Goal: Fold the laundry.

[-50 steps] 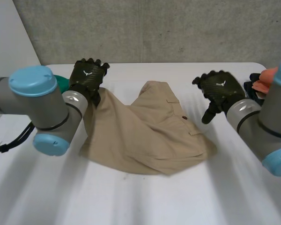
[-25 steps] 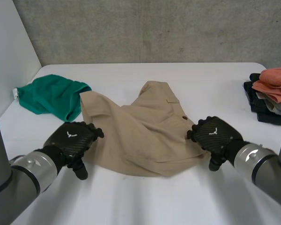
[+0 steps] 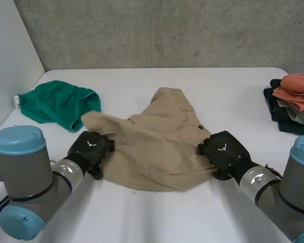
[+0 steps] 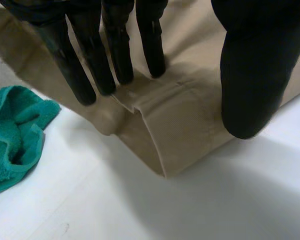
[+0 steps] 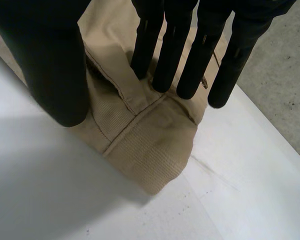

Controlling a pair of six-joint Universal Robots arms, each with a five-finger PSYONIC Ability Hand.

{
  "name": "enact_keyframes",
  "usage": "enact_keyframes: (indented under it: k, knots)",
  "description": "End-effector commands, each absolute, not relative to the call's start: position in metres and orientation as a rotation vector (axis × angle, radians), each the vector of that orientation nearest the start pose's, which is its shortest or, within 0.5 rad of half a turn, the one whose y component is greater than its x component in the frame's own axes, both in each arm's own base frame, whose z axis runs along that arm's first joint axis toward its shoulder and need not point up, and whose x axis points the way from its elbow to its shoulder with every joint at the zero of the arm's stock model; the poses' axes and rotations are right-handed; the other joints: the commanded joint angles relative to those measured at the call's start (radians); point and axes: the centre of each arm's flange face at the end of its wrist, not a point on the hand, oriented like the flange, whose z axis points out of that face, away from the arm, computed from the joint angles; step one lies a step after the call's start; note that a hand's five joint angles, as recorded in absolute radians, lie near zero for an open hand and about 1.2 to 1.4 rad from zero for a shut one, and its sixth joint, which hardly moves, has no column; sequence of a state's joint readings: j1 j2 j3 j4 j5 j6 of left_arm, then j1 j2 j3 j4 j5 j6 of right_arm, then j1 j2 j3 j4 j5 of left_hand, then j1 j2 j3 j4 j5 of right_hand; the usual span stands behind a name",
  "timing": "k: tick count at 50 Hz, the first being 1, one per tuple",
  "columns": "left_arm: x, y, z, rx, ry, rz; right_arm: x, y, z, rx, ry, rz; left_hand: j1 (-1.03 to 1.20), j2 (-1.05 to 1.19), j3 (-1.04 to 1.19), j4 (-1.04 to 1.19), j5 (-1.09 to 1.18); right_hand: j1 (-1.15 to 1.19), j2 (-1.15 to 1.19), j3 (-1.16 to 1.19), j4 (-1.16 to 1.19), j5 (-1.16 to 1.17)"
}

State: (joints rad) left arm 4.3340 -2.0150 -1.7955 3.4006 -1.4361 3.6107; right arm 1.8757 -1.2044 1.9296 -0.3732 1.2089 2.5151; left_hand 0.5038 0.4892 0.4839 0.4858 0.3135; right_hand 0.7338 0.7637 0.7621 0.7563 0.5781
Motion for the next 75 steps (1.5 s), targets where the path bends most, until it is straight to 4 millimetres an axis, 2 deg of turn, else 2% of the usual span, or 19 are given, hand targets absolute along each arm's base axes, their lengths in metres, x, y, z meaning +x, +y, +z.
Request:
enact_keyframes:
  k: [1, 7, 10, 13, 14, 17, 18, 21, 26, 31, 39, 41, 44, 49, 54, 60, 64, 68, 75]
  knots:
    - [-0.256, -0.254, 0.133, 1.212, 2.323, -1.816, 0.246, -0.240, 0.132, -1.377, 2.034, -1.784, 0.864, 0.879, 0.884, 0.882, 0.880, 0.660, 0.630, 0.632, 0.638, 0.641]
    - [-0.260, -0.257, 0.177, 1.093, 2.236, -1.986, 0.249, -0.247, 0.154, -1.372, 2.007, -1.839, 0.893, 0.907, 0.912, 0.910, 0.908, 0.662, 0.633, 0.634, 0.640, 0.644]
    - [-0.258, -0.257, 0.220, 0.973, 2.169, -2.114, 0.249, -0.254, 0.193, -1.353, 1.970, -1.917, 0.893, 0.907, 0.912, 0.910, 0.908, 0.662, 0.633, 0.634, 0.640, 0.644]
    - [-0.254, -0.246, 0.276, 0.877, 2.100, -2.259, 0.248, -0.257, 0.252, -1.318, 1.907, -2.042, 0.893, 0.907, 0.912, 0.910, 0.908, 0.662, 0.633, 0.634, 0.640, 0.644]
    - [-0.252, -0.236, 0.307, 0.845, 2.047, -2.346, 0.246, -0.256, 0.285, -1.285, 1.880, -2.110, 0.893, 0.907, 0.912, 0.910, 0.908, 0.662, 0.633, 0.634, 0.640, 0.644]
    - [-0.249, -0.220, 0.351, 0.816, 1.982, -2.461, 0.240, -0.253, 0.335, -1.201, 1.833, -2.223, 0.893, 0.907, 0.912, 0.910, 0.908, 0.662, 0.633, 0.634, 0.640, 0.644]
    - [-0.246, -0.210, 0.377, 0.790, 1.944, -2.528, 0.236, -0.252, 0.364, -1.136, 1.803, -2.289, 0.893, 0.907, 0.912, 0.910, 0.908, 0.662, 0.633, 0.634, 0.640, 0.644]
    - [-0.241, -0.198, 0.419, 0.740, 1.883, -2.625, 0.230, -0.251, 0.407, -1.035, 1.751, -2.363, 0.893, 0.907, 0.912, 0.910, 0.908, 0.662, 0.633, 0.634, 0.640, 0.644]
    - [-0.236, -0.197, 0.452, 0.658, 1.867, -2.639, 0.234, -0.256, 0.438, -0.981, 1.686, -2.412, 0.893, 0.907, 0.912, 0.910, 0.908, 0.662, 0.633, 0.634, 0.640, 0.644]
    - [-0.242, -0.219, 0.446, 0.645, 1.935, -2.553, 0.243, -0.275, 0.425, -0.999, 1.765, -2.359, 0.893, 0.907, 0.912, 0.910, 0.908, 0.662, 0.633, 0.634, 0.640, 0.644]
    - [-0.272, -0.281, 0.385, 0.772, 2.057, -2.392, 0.265, -0.321, 0.357, -1.069, 1.928, -2.245, 0.893, 0.907, 0.912, 0.910, 0.908, 0.662, 0.633, 0.634, 0.640, 0.644]
    - [-0.284, -0.304, 0.366, 0.793, 2.044, -2.411, 0.272, -0.337, 0.340, -1.044, 1.929, -2.274, 0.893, 0.907, 0.912, 0.910, 0.908, 0.662, 0.633, 0.634, 0.640, 0.644]
    - [-0.298, -0.332, 0.357, 0.775, 1.925, -2.540, 0.286, -0.355, 0.331, -0.959, 1.852, -2.407, 0.893, 0.907, 0.912, 0.910, 0.908, 0.662, 0.633, 0.634, 0.640, 0.644]
    - [-0.302, -0.363, 0.393, 0.572, 1.545, -2.875, 0.296, -0.377, 0.358, -0.681, 1.558, -2.704, 0.893, 0.907, 0.912, 0.910, 0.908, 0.662, 0.633, 0.634, 0.640, 0.644]
    - [-0.293, -0.355, 0.460, 0.320, 1.055, -3.204, 0.295, -0.375, 0.412, -0.351, 1.071, -2.868, 0.893, 0.907, 0.912, 0.910, 0.908, 0.662, 0.633, 0.634, 0.640, 0.644]
    - [-0.288, -0.343, 0.478, 0.288, 0.949, -3.268, 0.299, -0.372, 0.424, -0.343, 1.003, -2.855, 0.893, 0.907, 0.912, 0.910, 0.908, 0.662, 0.633, 0.634, 0.640, 0.644]
    - [-0.286, -0.349, 0.462, 0.357, 1.063, -3.218, 0.306, -0.376, 0.403, -0.423, 1.172, -2.772, 0.893, 0.907, 0.912, 0.910, 0.908, 0.662, 0.633, 0.634, 0.640, 0.644]
    - [-0.283, -0.358, 0.424, 0.398, 1.322, -3.097, 0.310, -0.385, 0.369, -0.508, 1.350, -2.681, 0.893, 0.907, 0.912, 0.910, 0.908, 0.662, 0.633, 0.634, 0.640, 0.644]
    - [-0.283, -0.349, 0.319, 0.545, 1.856, -2.745, 0.319, -0.396, 0.279, -0.768, 1.650, -2.474, 0.893, 0.907, 0.912, 0.910, 0.908, 0.662, 0.633, 0.634, 0.640, 0.644]
